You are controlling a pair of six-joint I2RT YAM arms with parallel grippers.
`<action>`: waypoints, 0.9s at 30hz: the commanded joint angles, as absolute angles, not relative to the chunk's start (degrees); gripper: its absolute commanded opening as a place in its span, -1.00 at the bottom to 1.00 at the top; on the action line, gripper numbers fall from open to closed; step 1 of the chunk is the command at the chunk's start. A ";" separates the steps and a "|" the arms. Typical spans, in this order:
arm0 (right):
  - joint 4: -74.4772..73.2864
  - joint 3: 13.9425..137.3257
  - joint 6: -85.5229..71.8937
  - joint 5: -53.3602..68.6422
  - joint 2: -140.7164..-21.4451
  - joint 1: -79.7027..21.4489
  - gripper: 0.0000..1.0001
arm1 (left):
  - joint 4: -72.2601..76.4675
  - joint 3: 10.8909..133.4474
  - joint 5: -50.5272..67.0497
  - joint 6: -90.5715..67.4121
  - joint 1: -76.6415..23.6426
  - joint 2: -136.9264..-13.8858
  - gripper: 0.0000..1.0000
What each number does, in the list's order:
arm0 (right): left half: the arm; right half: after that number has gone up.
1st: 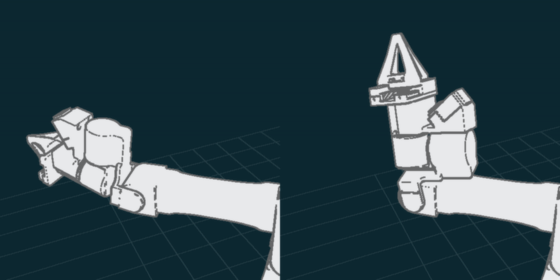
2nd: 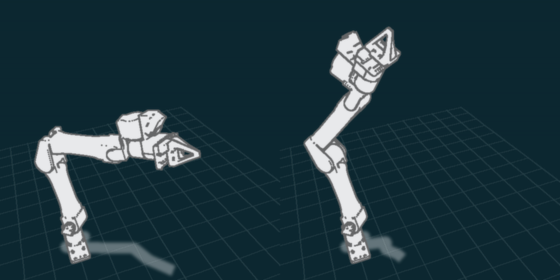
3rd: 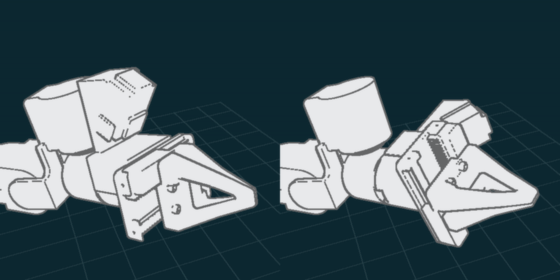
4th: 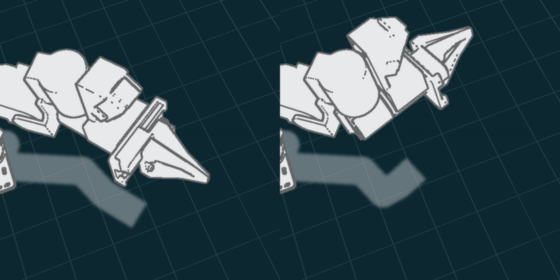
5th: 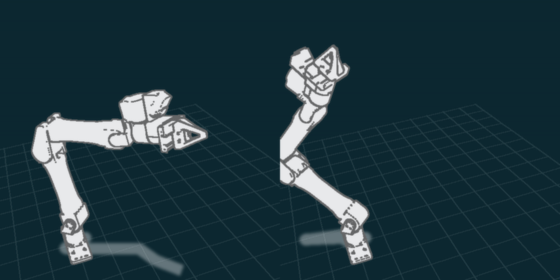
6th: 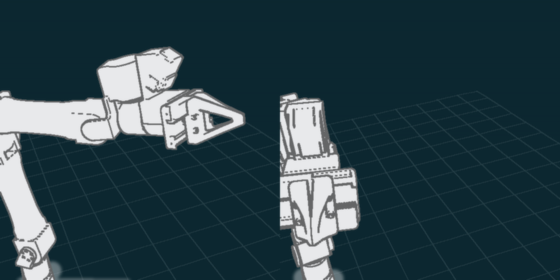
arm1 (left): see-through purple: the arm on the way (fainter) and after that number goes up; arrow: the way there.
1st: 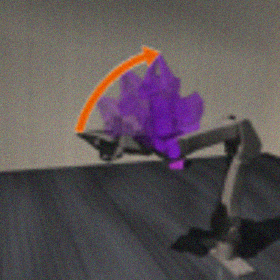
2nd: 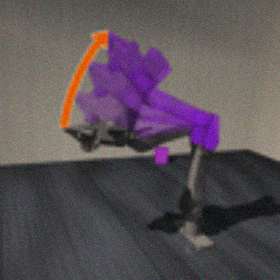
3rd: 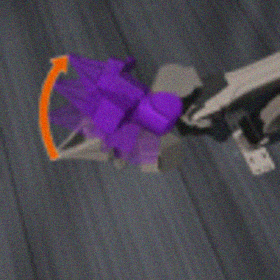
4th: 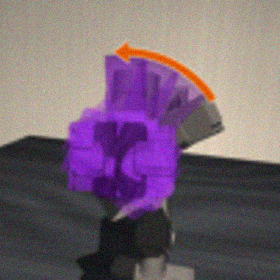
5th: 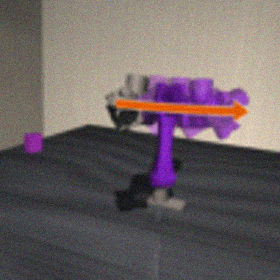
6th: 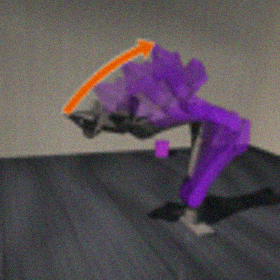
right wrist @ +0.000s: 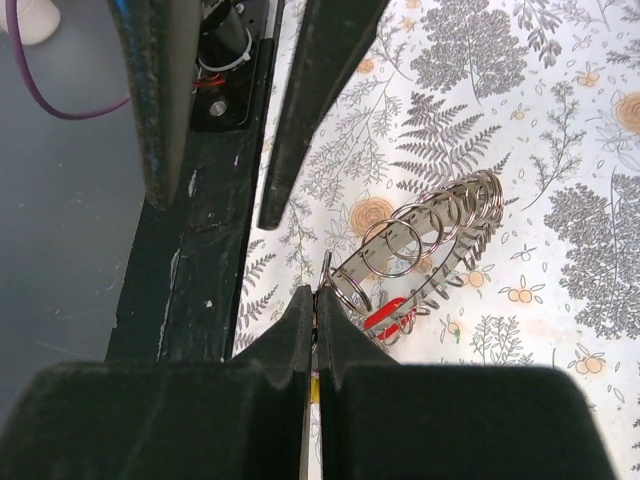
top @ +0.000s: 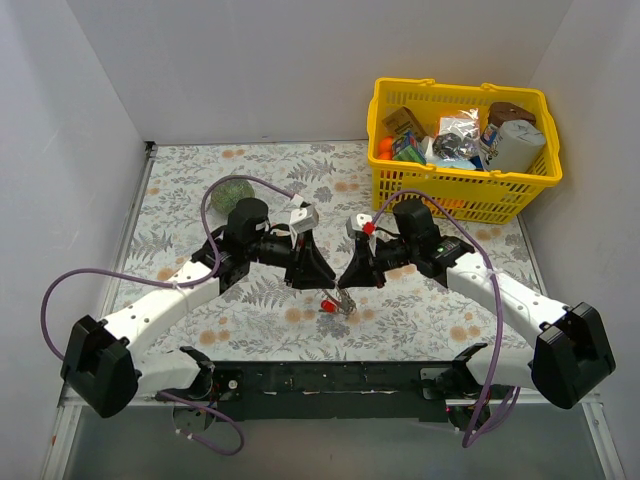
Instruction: Put the keys on the keyring
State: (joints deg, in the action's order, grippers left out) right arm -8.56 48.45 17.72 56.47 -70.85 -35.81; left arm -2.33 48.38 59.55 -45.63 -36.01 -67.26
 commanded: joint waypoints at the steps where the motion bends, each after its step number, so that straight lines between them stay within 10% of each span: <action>1: -10.46 51.50 20.13 58.44 -70.14 -36.12 -0.97 | -9.30 53.16 60.72 -40.43 -36.30 -69.60 -0.36; 27: -10.37 51.42 20.30 59.85 -69.61 -36.12 -0.97 | -16.44 57.04 49.40 -33.75 -39.64 -75.32 -0.60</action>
